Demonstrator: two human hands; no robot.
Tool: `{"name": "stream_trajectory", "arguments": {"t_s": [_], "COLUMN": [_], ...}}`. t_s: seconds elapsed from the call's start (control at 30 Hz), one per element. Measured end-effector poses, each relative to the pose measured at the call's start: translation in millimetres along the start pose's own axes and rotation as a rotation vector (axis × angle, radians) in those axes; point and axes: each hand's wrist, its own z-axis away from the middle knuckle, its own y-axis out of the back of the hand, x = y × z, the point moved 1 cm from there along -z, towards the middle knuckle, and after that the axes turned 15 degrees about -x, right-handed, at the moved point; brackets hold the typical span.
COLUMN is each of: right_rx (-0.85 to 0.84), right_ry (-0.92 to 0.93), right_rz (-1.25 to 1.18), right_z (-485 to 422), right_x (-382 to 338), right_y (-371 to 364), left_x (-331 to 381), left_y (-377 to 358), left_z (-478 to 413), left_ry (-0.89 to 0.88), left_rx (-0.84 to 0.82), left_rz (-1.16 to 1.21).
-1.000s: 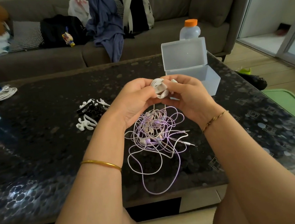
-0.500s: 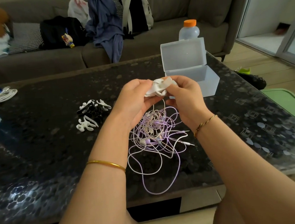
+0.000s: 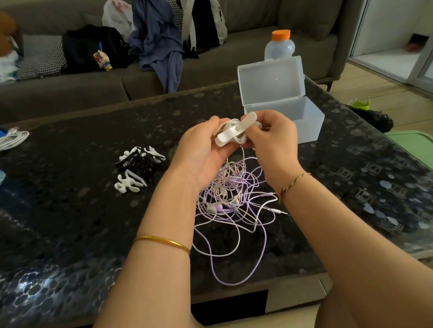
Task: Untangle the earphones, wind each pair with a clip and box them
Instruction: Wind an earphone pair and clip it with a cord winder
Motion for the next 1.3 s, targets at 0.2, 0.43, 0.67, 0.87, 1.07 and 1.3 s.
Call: {"name": "stream_trajectory", "arguments": {"t_s": [0.2,0.43,0.67,0.87,1.07,1.3], "right_rx": [-0.076,-0.151,-0.244,-0.194,-0.141,-0.076], "right_ry": [-0.042,0.032,-0.122,-0.139,-0.221,-0.31], "right_rz": [-0.224,0.087,-0.233,-0.318,-0.491,-0.678], "right_z": [2,3,0,0,-2,-6], "right_x": [-7,-12,-11,-7,-5,-4], "right_y": [1,3,4,-3,3,7], "left_x": [-2,-1,-3,-2,-5,-4], "left_y": [3,13,5,-2,-6,-10], "left_z": [-2,-6,-9,-4,-3,0], "left_ry": [-0.128,-0.126,-0.114,-0.031,-0.011,-0.043], "left_rx": [-0.001,0.05,0.153,0.256,0.134,0.085], "left_rz": [-0.332,-0.415,-0.259,0.105,0.22,0.298]}}
